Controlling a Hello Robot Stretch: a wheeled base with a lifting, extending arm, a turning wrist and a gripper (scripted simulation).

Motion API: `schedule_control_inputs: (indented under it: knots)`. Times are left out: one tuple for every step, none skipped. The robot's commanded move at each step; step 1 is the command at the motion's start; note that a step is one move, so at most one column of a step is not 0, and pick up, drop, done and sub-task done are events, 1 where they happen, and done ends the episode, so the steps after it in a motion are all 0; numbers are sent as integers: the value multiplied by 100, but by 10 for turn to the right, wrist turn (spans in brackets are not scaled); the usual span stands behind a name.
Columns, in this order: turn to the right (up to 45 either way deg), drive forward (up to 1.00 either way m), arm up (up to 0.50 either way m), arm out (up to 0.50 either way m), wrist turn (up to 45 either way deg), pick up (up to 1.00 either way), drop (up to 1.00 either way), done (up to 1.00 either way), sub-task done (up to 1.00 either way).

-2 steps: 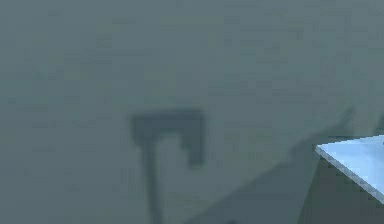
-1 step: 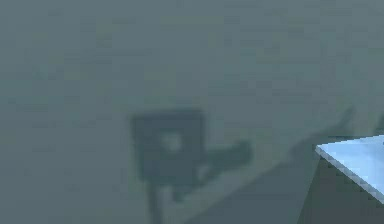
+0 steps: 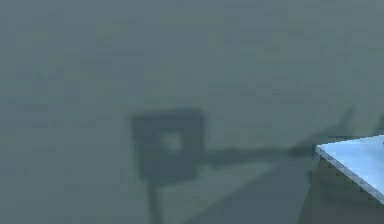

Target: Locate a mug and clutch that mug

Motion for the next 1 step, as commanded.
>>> schedule_control_inputs:
  knots:
    - [0, 0, 0, 0, 450, 0, 0, 0, 0]
